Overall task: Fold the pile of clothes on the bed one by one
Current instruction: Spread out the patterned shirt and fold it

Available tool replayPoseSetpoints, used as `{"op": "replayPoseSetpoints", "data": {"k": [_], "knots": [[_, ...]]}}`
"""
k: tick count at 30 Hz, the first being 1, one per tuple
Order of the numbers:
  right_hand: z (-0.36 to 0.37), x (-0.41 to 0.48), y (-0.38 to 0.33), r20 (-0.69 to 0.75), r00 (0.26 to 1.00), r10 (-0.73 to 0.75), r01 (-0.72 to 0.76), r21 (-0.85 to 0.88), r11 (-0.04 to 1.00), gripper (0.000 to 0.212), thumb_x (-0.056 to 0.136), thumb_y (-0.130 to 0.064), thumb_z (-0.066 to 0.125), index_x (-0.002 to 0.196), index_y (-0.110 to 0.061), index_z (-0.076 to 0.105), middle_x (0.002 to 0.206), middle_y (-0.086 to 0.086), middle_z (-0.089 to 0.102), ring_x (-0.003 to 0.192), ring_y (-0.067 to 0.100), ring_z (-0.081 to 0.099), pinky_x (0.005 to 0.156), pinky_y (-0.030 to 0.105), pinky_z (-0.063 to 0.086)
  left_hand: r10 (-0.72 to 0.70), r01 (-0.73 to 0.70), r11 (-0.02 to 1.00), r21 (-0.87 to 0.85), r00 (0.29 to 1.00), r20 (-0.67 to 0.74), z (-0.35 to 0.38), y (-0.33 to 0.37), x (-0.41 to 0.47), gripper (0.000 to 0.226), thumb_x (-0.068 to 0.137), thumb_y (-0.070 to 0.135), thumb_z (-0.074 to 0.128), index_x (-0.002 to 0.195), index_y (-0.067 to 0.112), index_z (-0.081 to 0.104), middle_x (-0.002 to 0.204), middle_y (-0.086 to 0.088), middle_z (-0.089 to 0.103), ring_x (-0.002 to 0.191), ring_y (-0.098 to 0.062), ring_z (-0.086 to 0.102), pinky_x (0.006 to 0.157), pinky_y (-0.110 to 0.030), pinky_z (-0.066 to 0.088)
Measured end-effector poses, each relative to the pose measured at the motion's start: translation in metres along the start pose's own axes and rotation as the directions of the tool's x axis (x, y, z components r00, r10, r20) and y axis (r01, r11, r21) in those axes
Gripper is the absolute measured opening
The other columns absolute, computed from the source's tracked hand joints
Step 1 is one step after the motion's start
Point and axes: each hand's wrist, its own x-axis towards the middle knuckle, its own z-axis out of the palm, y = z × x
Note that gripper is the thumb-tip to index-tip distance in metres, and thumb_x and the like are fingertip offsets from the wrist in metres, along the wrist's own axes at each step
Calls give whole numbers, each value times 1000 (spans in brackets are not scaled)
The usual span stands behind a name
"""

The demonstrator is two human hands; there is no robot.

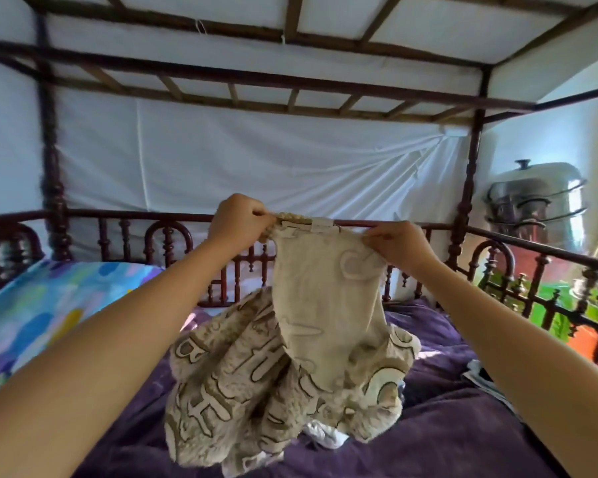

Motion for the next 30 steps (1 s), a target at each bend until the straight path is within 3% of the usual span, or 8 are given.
{"op": "replayPoseSetpoints", "data": {"k": [4,10,13,16,22,24,27,30], "knots": [[16,-6,15,130,990,61,-57,-34,998,18,87,-7,58,73,-14,67,39,-16,55,37,0,55,46,7,41,-75,93,970,-225,993,88,2,9,-2,27,83,7,65,57,13,61,39,11,57,40,1,56,46,-9,43],[10,-44,72,253,904,345,-364,33,931,28,88,0,57,67,-16,60,45,-9,59,36,-3,54,40,11,44,-72,232,917,-325,897,437,36,-8,-36,13,93,18,55,83,19,63,75,4,64,59,-6,60,51,-14,46],[0,-95,115,507,698,506,-539,-94,837,19,88,-2,58,76,-17,61,66,-5,64,49,-4,60,53,14,49,-189,381,890,-250,809,557,75,-44,-65,12,95,20,52,97,11,60,78,3,61,59,-9,58,51,-16,45],[13,-153,157,691,448,567,-717,-101,690,23,92,1,43,81,-12,58,61,-6,65,56,7,63,61,22,48,-319,509,855,-105,673,667,127,-80,-106,16,96,23,50,86,13,57,74,2,58,54,-9,55,51,-20,41],[77,-254,207,925,-86,370,-761,-301,575,17,86,-8,43,88,-16,58,70,-6,67,65,11,65,67,25,55,-471,626,764,154,379,797,230,-108,-210,25,97,21,45,72,18,48,68,2,50,48,-7,45,39,-13,29],[88,-269,222,895,-101,434,-753,-354,554,27,95,-7,37,99,-15,62,83,-4,69,73,6,67,70,22,54,-487,642,741,197,312,816,255,-108,-237,24,96,20,46,72,19,50,68,3,51,50,-8,45,41,-14,29],[100,-272,256,724,77,686,-775,-389,498,28,96,-8,44,119,-1,57,109,11,67,68,-1,63,67,17,50,-537,634,726,265,282,795,285,-107,-257,22,92,18,50,71,19,55,68,3,56,48,-5,50,42,-16,32],[100,-264,309,561,320,763,-615,-490,618,23,92,2,37,91,-3,60,118,15,61,106,20,59,77,24,43,-600,652,699,292,314,736,315,-107,-252,23,89,14,52,67,19,57,64,5,59,43,-1,53,43,-15,35]]}}
